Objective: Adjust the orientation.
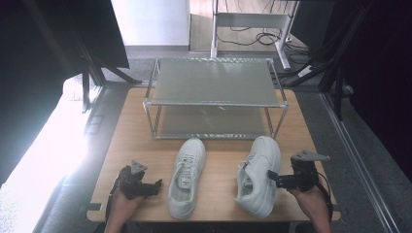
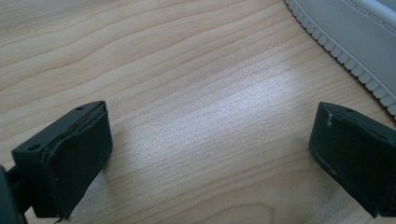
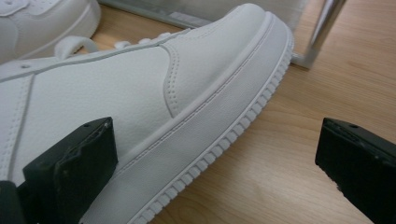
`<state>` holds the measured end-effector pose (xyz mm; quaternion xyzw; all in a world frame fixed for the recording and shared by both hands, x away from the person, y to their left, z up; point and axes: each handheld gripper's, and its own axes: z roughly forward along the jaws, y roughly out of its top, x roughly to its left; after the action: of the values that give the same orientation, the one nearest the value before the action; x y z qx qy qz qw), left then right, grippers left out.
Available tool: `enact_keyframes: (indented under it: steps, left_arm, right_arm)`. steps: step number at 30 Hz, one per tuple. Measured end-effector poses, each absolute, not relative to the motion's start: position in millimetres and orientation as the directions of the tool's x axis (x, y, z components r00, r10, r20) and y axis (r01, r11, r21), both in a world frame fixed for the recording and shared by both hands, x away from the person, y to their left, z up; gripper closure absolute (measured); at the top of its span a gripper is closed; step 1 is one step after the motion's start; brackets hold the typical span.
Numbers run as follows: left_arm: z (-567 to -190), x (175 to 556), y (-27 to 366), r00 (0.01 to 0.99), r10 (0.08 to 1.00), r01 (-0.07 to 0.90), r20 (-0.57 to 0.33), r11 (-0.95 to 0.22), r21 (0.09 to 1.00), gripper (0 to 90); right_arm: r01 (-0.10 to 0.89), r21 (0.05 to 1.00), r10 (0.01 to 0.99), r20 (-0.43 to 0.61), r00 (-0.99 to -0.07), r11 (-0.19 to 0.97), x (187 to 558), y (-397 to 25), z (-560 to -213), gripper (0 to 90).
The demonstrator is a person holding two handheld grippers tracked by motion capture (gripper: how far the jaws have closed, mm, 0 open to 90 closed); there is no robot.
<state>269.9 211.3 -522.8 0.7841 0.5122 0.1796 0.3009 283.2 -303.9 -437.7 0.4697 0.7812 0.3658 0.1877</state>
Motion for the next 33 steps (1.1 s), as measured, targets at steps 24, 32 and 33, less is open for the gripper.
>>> enact_keyframes:
  steps: [24,32,33]
  left_arm:
    - [-522.8,269.9,210.8,0.407,0.913,0.697,-0.027,-0.291,0.656,0.0]
    - [-522.7,269.7,210.6,0.405,0.914,0.697,-0.027,-0.290,0.655,0.0]
    - [-522.7,269.5,210.4,0.403,0.915,0.698,-0.027,-0.288,0.655,0.0]
  right_arm:
    - [0.648,0.747,0.947,0.080,-0.312,0.150,290.6,-357.7,-471.6,2.8]
    - [0.637,0.761,0.945,0.109,-0.308,0.120,291.9,-363.7,-478.3,0.0]
    - [0.634,0.764,0.945,0.108,-0.309,0.120,291.7,-364.2,-478.6,0.0]
